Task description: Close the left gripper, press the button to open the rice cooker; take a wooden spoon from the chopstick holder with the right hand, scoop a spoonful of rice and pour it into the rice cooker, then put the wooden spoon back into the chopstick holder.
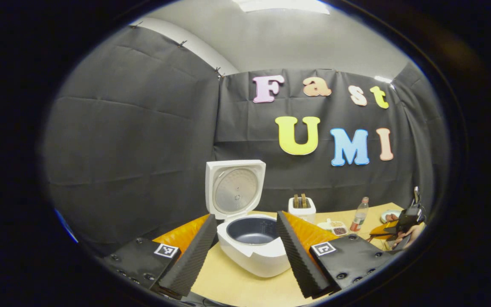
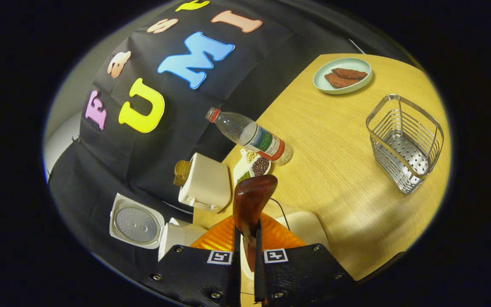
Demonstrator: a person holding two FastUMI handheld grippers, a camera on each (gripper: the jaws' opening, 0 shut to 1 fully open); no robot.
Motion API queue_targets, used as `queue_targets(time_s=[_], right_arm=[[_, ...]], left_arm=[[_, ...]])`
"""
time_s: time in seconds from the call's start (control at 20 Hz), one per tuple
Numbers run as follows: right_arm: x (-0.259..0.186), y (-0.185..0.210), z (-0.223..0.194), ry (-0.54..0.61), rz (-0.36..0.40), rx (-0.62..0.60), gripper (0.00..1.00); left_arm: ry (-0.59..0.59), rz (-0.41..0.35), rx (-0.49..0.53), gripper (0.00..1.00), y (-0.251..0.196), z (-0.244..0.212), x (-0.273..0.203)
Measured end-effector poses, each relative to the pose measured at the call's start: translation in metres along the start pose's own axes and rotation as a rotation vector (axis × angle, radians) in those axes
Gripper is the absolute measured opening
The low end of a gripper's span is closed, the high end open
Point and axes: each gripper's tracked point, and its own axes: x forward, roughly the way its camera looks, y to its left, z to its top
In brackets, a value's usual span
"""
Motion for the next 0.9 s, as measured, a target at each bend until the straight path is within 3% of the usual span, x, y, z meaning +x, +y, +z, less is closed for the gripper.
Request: queue_targets(time_s=[0.4,0.75,0.9], right_arm=[[-0.005,0.051,0.008,0.035,0.132,0.212,0.13],[-0.004,0.131,-0.008,0.092,0.249,0.209,0.13],[-0.001,0.165,-0.020,0.103,0.287,0.144,0.12]], left_arm=[[-0.002,0.013,-0.031,0.99,0.006,-0.005,-0.007],[-0.005,0.040,-0.059,0.98,0.024,-0.009,-0.016],[-0.001,0.061,-0.068,0.99,0.034,-0.012,-0.021]])
